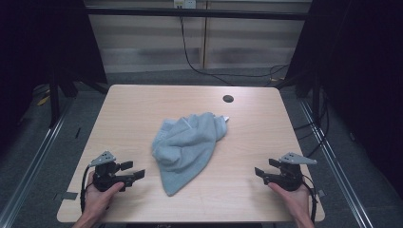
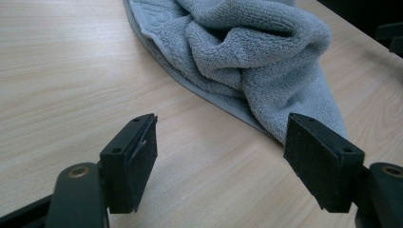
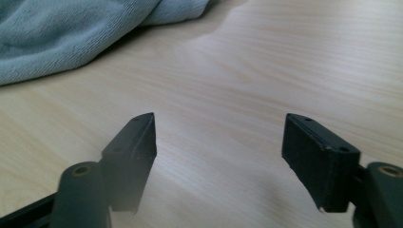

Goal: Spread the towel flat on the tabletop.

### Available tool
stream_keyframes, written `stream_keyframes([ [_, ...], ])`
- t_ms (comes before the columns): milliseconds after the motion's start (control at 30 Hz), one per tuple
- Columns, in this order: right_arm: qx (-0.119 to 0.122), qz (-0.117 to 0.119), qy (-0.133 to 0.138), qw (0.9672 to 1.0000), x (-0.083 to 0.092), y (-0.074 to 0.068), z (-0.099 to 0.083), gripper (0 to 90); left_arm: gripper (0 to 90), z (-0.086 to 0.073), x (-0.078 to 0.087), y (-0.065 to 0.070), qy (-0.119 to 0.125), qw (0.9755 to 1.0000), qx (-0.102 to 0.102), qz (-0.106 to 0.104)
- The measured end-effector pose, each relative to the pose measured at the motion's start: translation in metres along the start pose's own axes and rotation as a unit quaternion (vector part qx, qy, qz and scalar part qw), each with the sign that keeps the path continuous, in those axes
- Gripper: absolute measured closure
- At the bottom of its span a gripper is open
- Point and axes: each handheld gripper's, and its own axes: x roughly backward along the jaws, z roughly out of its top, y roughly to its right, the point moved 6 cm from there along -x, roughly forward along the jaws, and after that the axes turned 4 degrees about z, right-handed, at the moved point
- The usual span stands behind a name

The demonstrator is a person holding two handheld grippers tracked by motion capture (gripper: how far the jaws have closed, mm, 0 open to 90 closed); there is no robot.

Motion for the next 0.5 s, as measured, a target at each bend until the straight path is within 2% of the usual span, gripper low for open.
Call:
stream_keyframes([
  [33, 0.0, 0.007, 0.007, 0.9999, 0.0, -0.003, 0.002, 32.6, 27.9, 0.0, 0.0, 0.0, 0.0, 1.0, 0.0, 0.0],
  [67, 0.0, 0.007, 0.007, 0.9999, 0.0, -0.003, 0.002, 32.6, 27.9, 0.001, 0.0, 0.0, 0.003, 1.0, 0.002, -0.002],
  [133, 0.003, 0.031, 0.023, 0.9993, -0.002, -0.009, 0.007, 36.9, 28.9, 0.002, 0.0, 0.001, 0.002, 1.0, -0.001, -0.003],
  [233, 0.004, 0.054, 0.025, 0.9982, -0.004, -0.015, 0.01, 40.8, 29.5, 0.003, 0.001, 0.002, 0.004, 1.0, -0.007, 0.0],
  [267, 0.004, 0.054, 0.025, 0.9982, -0.004, -0.015, 0.01, 40.8, 29.5, 0.003, 0.001, 0.003, 0.004, 0.9999, -0.011, -0.001],
  [300, 0.005, 0.064, 0.03, 0.9975, -0.005, -0.02, 0.012, 43.1, 33.8, 0.003, 0.002, 0.004, 0.003, 0.9999, -0.011, -0.005],
  [400, 0.004, 0.076, 0.033, 0.9965, -0.007, -0.026, 0.019, 44.9, 35.3, 0.007, -0.002, 0.009, -0.002, 0.9998, -0.016, -0.007],
  [500, 0.012, 0.071, 0.03, 0.9969, -0.01, -0.03, 0.025, 46.3, 34.7, 0.014, -0.006, 0.014, -0.003, 0.9998, -0.016, -0.007],
])
